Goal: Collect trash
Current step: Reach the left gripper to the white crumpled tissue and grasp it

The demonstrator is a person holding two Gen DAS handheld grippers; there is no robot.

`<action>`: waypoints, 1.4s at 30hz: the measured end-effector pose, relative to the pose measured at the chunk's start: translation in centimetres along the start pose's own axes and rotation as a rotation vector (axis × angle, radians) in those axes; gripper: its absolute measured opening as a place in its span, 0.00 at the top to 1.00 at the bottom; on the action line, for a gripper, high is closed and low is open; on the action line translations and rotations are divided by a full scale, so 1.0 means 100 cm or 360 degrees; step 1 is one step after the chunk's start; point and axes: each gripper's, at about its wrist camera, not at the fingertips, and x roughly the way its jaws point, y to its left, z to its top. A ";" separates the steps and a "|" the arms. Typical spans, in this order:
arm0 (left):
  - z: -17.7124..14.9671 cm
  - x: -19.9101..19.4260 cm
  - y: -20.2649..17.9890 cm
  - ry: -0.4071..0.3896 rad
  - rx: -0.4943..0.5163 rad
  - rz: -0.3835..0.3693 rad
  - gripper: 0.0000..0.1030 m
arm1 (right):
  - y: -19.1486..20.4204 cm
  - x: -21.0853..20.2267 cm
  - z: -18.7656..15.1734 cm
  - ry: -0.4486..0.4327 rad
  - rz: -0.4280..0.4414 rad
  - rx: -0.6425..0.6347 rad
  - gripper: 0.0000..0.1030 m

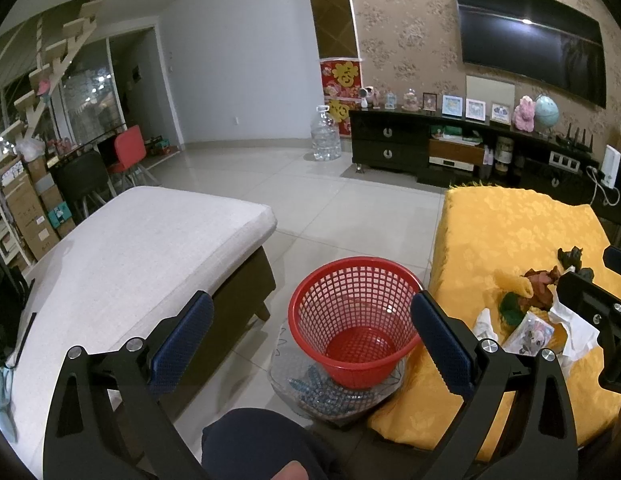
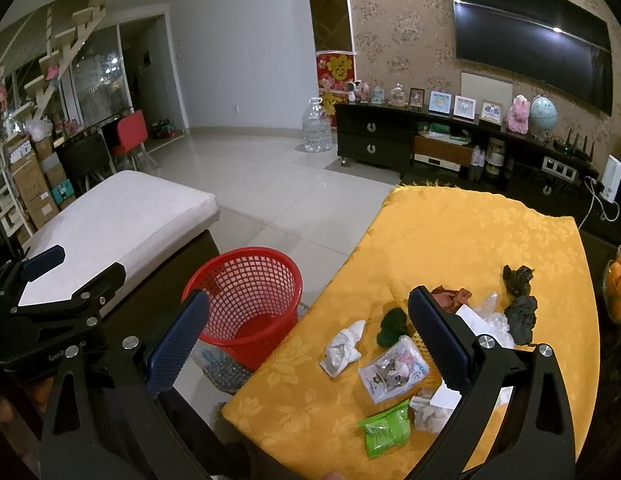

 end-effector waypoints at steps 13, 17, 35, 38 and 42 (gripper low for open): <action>-0.003 0.005 -0.014 0.0045 0.0071 -0.0068 0.07 | -0.024 -0.007 -0.013 0.0021 -0.0069 0.0045 0.06; -0.004 0.017 -0.023 0.0090 0.0104 -0.0123 0.07 | -0.064 -0.007 -0.019 0.0043 -0.0179 0.0127 0.06; -0.037 0.107 -0.134 0.0393 0.0403 -0.0493 0.08 | -0.209 -0.011 -0.078 0.0160 -0.0612 0.0556 0.06; -0.040 0.125 -0.148 0.0452 0.0403 -0.0559 0.08 | -0.217 -0.008 -0.079 0.0175 -0.0624 0.0579 0.06; -0.043 0.147 -0.167 0.0520 0.0424 -0.0612 0.10 | -0.229 0.002 -0.083 0.0204 -0.0641 0.0614 0.06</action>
